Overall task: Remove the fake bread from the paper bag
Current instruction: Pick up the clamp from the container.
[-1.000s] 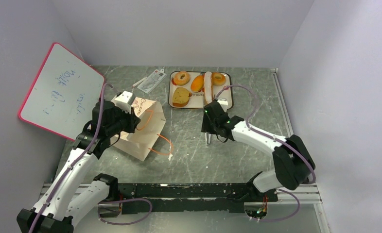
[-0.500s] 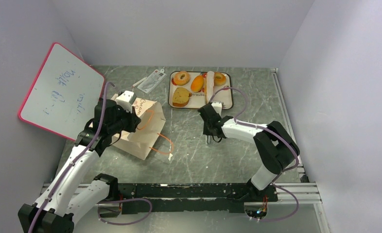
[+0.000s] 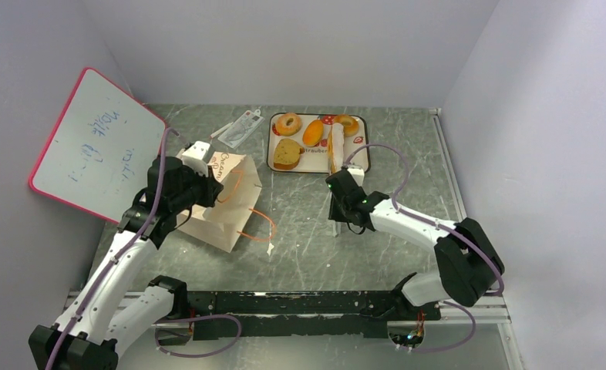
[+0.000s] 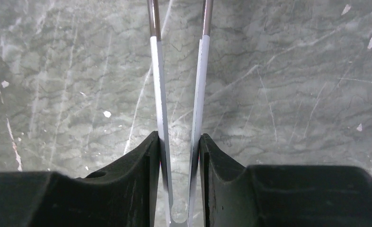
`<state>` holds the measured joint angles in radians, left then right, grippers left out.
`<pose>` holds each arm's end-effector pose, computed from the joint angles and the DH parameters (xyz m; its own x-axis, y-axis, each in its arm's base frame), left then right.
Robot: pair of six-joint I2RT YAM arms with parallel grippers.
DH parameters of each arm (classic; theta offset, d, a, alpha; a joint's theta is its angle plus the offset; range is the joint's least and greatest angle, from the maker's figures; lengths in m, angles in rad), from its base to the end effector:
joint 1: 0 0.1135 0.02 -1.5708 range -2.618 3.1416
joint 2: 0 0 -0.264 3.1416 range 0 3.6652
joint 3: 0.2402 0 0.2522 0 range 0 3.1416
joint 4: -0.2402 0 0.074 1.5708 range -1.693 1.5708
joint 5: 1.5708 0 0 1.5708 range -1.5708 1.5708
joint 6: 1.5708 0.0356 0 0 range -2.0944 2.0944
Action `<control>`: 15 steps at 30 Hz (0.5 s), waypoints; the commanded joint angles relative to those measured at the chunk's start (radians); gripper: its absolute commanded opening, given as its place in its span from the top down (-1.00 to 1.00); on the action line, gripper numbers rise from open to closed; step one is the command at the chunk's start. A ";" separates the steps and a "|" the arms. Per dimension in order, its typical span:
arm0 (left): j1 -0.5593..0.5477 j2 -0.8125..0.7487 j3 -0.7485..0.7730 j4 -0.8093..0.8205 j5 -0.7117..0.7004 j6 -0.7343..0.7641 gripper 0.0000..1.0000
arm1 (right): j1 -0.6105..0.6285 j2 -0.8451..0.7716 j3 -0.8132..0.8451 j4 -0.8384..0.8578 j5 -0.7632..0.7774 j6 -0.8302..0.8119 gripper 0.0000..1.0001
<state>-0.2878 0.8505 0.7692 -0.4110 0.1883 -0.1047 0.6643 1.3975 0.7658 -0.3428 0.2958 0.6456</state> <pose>0.1812 -0.0606 0.3003 -0.4964 0.0399 -0.8672 0.3873 0.9042 -0.1801 0.2176 0.1572 0.1879 -0.7976 0.1064 -0.5937 0.0239 0.9891 0.1452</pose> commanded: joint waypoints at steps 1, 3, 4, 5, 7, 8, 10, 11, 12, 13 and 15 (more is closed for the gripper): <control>0.012 -0.027 -0.016 0.080 0.040 -0.026 0.86 | 0.006 -0.004 0.012 -0.058 -0.007 0.004 0.33; 0.013 -0.037 -0.022 0.083 0.038 -0.033 0.86 | 0.006 -0.010 0.023 -0.070 -0.010 0.006 0.34; 0.013 -0.039 -0.024 0.083 0.038 -0.035 0.86 | 0.006 -0.018 0.026 -0.074 -0.012 0.008 0.33; 0.013 -0.045 -0.024 0.083 0.038 -0.036 0.86 | 0.006 -0.029 0.029 -0.080 -0.015 0.011 0.33; 0.013 -0.055 -0.025 0.081 0.035 -0.037 0.86 | 0.006 -0.037 0.040 -0.094 -0.018 0.015 0.30; 0.013 -0.057 -0.027 0.081 0.035 -0.037 0.86 | 0.005 -0.040 0.047 -0.099 -0.018 0.017 0.28; 0.013 -0.064 -0.032 0.082 0.036 -0.040 0.86 | -0.001 -0.042 0.056 -0.101 -0.018 0.019 0.24; 0.013 -0.066 -0.036 0.083 0.038 -0.041 0.86 | -0.006 -0.039 0.062 -0.102 -0.019 0.020 0.23; 0.013 -0.068 -0.038 0.084 0.040 -0.042 0.86 | -0.010 -0.036 0.071 -0.100 -0.022 0.020 0.22; 0.013 -0.070 -0.039 0.085 0.043 -0.043 0.86 | -0.015 -0.031 0.075 -0.098 -0.026 0.020 0.21; 0.013 -0.073 -0.042 0.085 0.043 -0.046 0.86 | -0.024 -0.017 0.088 -0.089 -0.034 0.017 0.19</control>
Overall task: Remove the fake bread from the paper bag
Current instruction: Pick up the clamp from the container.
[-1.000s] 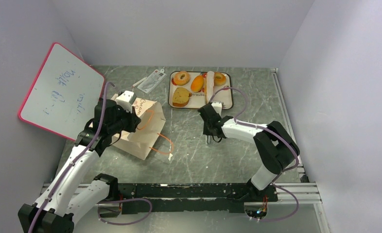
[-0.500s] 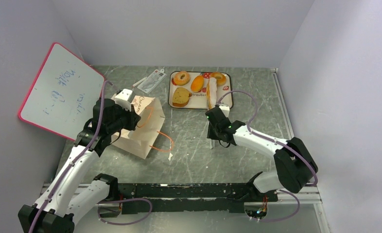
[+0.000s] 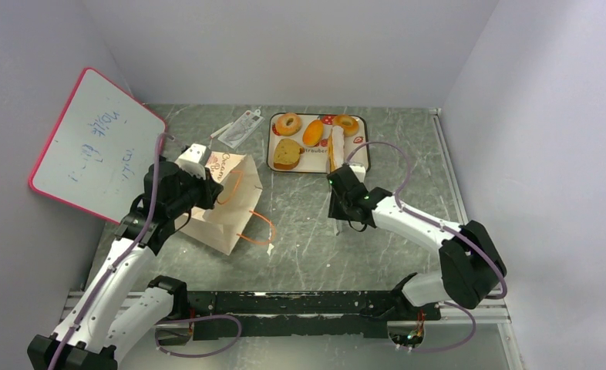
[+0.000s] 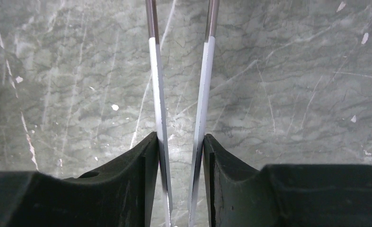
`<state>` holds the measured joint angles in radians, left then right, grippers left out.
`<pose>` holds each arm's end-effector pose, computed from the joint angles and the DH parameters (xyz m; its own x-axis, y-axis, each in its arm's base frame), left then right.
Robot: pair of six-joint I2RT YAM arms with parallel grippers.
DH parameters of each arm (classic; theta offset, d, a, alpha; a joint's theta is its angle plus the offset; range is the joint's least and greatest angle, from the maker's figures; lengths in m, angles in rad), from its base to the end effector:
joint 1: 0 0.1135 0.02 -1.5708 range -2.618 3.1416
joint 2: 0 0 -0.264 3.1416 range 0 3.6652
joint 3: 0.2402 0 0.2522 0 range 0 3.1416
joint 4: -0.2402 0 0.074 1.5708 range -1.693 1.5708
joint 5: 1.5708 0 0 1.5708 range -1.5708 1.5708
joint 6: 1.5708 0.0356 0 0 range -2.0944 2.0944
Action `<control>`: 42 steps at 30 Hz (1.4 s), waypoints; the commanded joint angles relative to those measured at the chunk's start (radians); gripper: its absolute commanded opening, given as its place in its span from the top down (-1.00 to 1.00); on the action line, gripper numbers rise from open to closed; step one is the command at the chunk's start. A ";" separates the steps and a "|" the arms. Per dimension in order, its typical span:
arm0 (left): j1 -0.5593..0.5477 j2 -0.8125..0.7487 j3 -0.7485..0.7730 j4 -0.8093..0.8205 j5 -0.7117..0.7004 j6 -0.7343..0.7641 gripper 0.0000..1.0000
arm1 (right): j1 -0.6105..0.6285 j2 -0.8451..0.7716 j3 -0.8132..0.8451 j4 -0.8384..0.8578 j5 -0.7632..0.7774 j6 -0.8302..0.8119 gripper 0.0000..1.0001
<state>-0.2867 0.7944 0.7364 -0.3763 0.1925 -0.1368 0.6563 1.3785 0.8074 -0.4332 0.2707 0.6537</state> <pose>0.1725 -0.0580 0.3017 -0.4604 -0.0038 -0.8877 0.3849 0.9003 -0.2035 0.2167 0.1549 0.1993 -0.8191 0.1088 -0.5633 0.0300 0.9886 0.1473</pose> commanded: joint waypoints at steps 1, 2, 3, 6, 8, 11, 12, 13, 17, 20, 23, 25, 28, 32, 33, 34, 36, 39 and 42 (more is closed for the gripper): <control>0.012 -0.018 -0.010 0.051 0.040 -0.015 0.86 | -0.023 0.011 0.052 0.009 -0.012 0.006 0.18; 0.012 -0.020 -0.011 0.051 0.042 -0.015 0.86 | -0.029 0.022 0.060 0.015 -0.015 0.002 0.17; 0.012 -0.021 -0.012 0.050 0.042 -0.015 0.86 | -0.038 0.034 0.068 0.018 -0.022 -0.002 0.17; 0.012 -0.023 -0.010 0.048 0.043 -0.017 0.86 | -0.053 0.052 0.093 0.015 -0.031 -0.008 0.17; 0.012 -0.025 -0.007 0.046 0.042 -0.016 0.86 | -0.054 0.042 0.095 0.012 -0.034 -0.006 0.18; 0.012 -0.024 -0.006 0.041 0.039 -0.012 0.86 | -0.053 0.019 0.097 -0.012 -0.043 0.007 0.19; 0.012 -0.023 -0.005 0.040 0.039 -0.011 0.86 | -0.053 0.003 0.096 -0.021 -0.043 0.012 0.20; 0.012 -0.023 -0.006 0.042 0.037 -0.011 0.86 | -0.053 -0.012 0.095 -0.031 -0.042 0.016 0.20; 0.012 -0.013 -0.009 0.052 0.043 -0.011 0.86 | -0.053 -0.055 0.102 -0.074 -0.042 0.030 0.20; 0.014 0.000 -0.009 0.065 0.051 -0.014 0.86 | -0.053 -0.068 0.105 -0.105 -0.044 0.038 0.20; 0.014 0.008 -0.006 0.072 0.054 -0.011 0.86 | -0.052 -0.089 0.095 -0.122 -0.051 0.046 0.20; 0.014 0.012 -0.002 0.073 0.055 -0.008 0.86 | -0.051 -0.106 0.085 -0.131 -0.052 0.051 0.20; 0.015 0.017 0.002 0.070 0.059 -0.004 0.86 | -0.051 -0.128 0.074 -0.146 -0.054 0.059 0.21; 0.015 0.021 0.005 0.068 0.062 -0.001 0.86 | -0.041 -0.173 0.052 -0.165 -0.062 0.072 0.25; 0.015 0.021 0.006 0.068 0.062 0.000 0.86 | -0.037 -0.183 0.047 -0.171 -0.063 0.076 0.26; 0.015 0.021 0.007 0.067 0.062 0.000 0.86 | -0.032 -0.194 0.042 -0.177 -0.064 0.082 0.26; 0.017 0.021 0.008 0.064 0.062 0.001 0.86 | -0.021 -0.210 0.032 -0.190 -0.064 0.093 0.26; 0.017 0.020 0.006 0.061 0.064 0.000 0.86 | -0.001 -0.235 0.021 -0.207 -0.063 0.106 0.27; 0.017 0.020 0.006 0.059 0.062 0.000 0.86 | 0.012 -0.252 0.012 -0.209 -0.053 0.109 0.25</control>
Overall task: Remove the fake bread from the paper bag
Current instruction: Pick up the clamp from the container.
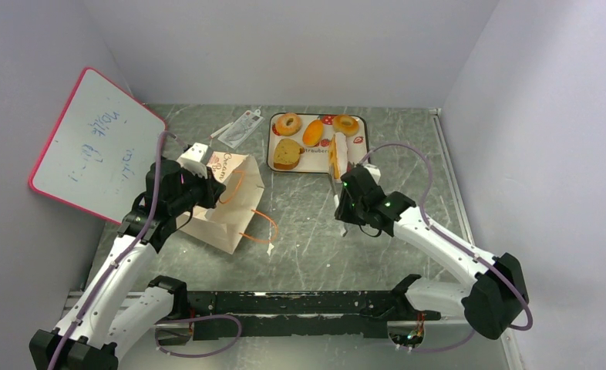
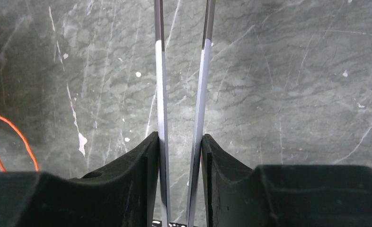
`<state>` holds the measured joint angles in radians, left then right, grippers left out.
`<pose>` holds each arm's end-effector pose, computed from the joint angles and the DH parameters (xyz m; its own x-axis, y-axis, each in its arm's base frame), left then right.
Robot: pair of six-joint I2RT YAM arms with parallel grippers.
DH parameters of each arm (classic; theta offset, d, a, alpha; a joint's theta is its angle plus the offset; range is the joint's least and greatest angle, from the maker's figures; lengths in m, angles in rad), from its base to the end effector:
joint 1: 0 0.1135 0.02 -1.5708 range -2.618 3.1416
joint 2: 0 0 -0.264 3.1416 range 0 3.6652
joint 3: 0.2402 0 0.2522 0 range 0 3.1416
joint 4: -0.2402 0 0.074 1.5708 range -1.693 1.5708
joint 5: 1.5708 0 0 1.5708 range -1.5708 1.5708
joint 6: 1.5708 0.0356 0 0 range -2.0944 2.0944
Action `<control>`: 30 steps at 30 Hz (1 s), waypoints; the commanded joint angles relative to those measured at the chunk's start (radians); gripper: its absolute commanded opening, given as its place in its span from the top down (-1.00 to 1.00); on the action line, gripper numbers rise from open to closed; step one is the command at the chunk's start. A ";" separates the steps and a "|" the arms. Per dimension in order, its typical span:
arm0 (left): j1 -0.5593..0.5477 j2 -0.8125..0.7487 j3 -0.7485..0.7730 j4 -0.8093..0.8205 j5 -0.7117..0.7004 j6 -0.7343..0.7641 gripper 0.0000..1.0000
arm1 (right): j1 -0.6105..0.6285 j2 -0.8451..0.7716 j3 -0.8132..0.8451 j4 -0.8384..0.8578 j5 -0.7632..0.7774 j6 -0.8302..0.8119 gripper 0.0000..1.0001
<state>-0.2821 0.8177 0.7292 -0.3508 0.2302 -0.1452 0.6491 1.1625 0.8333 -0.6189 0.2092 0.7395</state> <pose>0.1774 -0.0599 0.2980 -0.4721 -0.0098 -0.8815 0.4053 0.8855 -0.2270 0.1876 0.1330 0.2450 -0.8115 0.2117 -0.5446 0.0705 0.9607 0.2684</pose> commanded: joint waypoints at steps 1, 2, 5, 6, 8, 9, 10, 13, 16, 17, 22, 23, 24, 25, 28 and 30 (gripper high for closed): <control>0.012 -0.004 0.012 0.033 0.025 0.008 0.86 | 0.020 -0.034 -0.015 -0.018 0.016 0.021 0.24; 0.012 -0.003 0.013 0.034 0.027 0.006 0.86 | 0.020 -0.025 -0.012 -0.012 0.021 0.016 0.24; 0.012 -0.001 0.014 0.035 0.031 0.003 0.86 | 0.016 0.021 0.017 0.006 0.036 0.001 0.24; 0.012 -0.001 0.016 0.034 0.031 0.003 0.86 | 0.015 0.035 0.027 0.016 0.036 -0.002 0.24; 0.012 -0.002 0.020 0.031 0.029 0.002 0.86 | 0.011 0.061 0.046 0.049 0.041 -0.011 0.24; 0.012 -0.003 0.024 0.029 0.028 0.003 0.86 | 0.006 0.077 0.058 0.064 0.045 -0.021 0.25; 0.012 -0.003 0.026 0.027 0.027 0.004 0.86 | -0.003 0.096 0.077 0.075 0.045 -0.033 0.25; 0.012 -0.005 0.032 0.022 0.023 0.007 0.86 | -0.048 0.173 0.137 0.104 0.038 -0.073 0.26; 0.012 -0.006 0.032 0.021 0.024 0.007 0.86 | -0.092 0.217 0.205 0.133 0.025 -0.103 0.27; 0.012 -0.007 0.030 0.021 0.024 0.005 0.86 | -0.103 0.226 0.212 0.135 0.023 -0.111 0.27; 0.014 -0.020 0.019 0.018 0.024 0.002 0.86 | -0.117 0.202 0.200 0.125 0.007 -0.106 0.23; 0.014 -0.024 0.015 0.019 0.024 0.002 0.86 | -0.117 0.190 0.183 0.122 0.003 -0.099 0.22; 0.014 -0.026 0.009 0.021 0.024 0.000 0.86 | -0.117 0.178 0.175 0.119 0.001 -0.095 0.21; 0.014 -0.026 0.004 0.023 0.027 -0.002 0.86 | -0.117 0.166 0.142 0.118 -0.004 -0.091 0.20; 0.014 -0.021 -0.008 0.035 0.035 -0.009 0.86 | -0.117 0.142 0.100 0.111 -0.010 -0.078 0.16; 0.014 -0.016 -0.010 0.044 0.040 -0.013 0.86 | -0.117 0.131 0.094 0.101 -0.009 -0.072 0.14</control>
<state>-0.2817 0.8059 0.7292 -0.3508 0.2340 -0.1463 0.5323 1.3304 0.9527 -0.5179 0.2028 0.6521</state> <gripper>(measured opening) 0.073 0.423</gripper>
